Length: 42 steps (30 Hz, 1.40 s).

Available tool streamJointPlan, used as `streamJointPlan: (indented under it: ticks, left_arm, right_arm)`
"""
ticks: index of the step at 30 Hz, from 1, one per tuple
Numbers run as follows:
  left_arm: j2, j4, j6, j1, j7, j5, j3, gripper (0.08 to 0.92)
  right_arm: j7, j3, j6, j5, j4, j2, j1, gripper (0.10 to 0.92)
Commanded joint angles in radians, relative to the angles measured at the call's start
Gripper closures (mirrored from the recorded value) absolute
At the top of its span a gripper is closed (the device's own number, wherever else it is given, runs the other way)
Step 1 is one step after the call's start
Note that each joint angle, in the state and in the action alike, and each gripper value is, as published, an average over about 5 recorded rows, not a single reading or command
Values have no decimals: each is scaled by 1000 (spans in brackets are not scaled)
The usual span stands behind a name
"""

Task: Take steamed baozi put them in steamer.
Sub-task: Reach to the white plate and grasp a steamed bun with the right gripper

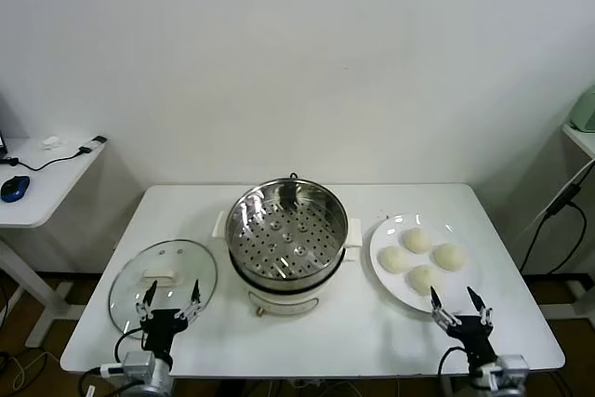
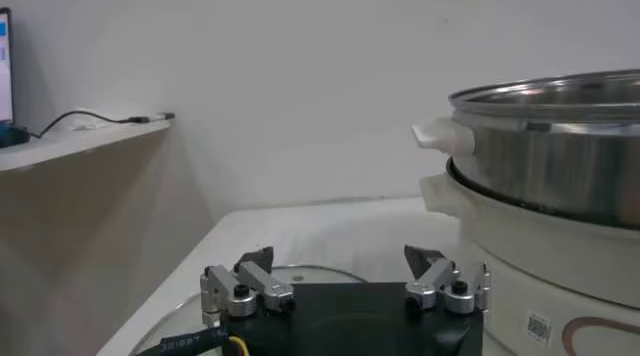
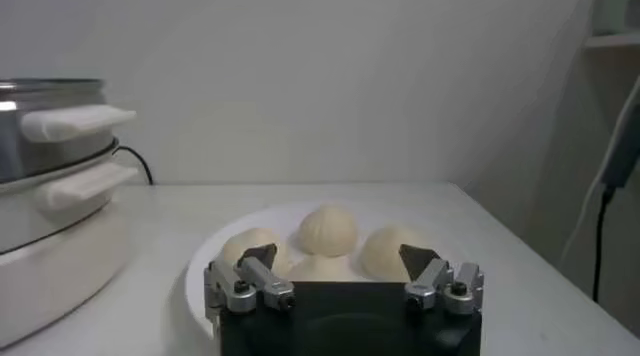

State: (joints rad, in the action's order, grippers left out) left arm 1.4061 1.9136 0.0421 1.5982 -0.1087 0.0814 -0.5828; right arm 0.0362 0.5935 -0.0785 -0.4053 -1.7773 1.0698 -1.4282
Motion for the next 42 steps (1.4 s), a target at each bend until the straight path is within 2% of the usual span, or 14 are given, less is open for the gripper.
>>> streamJointPlan:
  ticks: [1, 4, 8, 12, 18, 23, 27, 32, 37, 42]
  left_arm:
    - [-10, -4, -1, -3, 0, 5, 4, 177]
    - [-11, -2, 1, -6, 0, 5, 6, 177]
    - [-11, -4, 2, -10, 0, 4, 8, 177]
    - [-12, -8, 3, -12, 0, 4, 9, 177]
    - [-10, -16, 8, -14, -1, 0, 11, 177]
    - [-9, -26, 5, -16, -2, -1, 13, 177]
    - [-7, -37, 3, -18, -3, 0, 15, 177]
    - [-7, -48, -1, -20, -4, 1, 16, 177]
    - [-6, -58, -2, -22, -5, 4, 13, 177]
    - [-6, -66, -5, -26, -6, 7, 10, 177]
  right_arm:
    - [-41, -106, -162, -9, 150, -220, 414, 203]
    - [-163, -211, -168, 9, 236, -321, 543, 203]
    - [-425, -422, -165, 74, 350, -497, 713, 203]
    - [-670, -680, -99, 128, 459, -618, 918, 203]
    - [-1047, -1100, 28, 168, 599, -676, 1301, 203]
    - [-1245, -1484, 81, 199, 670, -644, 1621, 203]
    - [-1299, -1742, 83, 184, 711, -576, 1812, 203]
    - [-1262, -1931, 49, 159, 774, -458, 1892, 203]
    - [-1165, -1937, -46, 120, 799, -362, 1845, 203]
    - [-1106, -1859, -83, 170, 858, -278, 1758, 203]
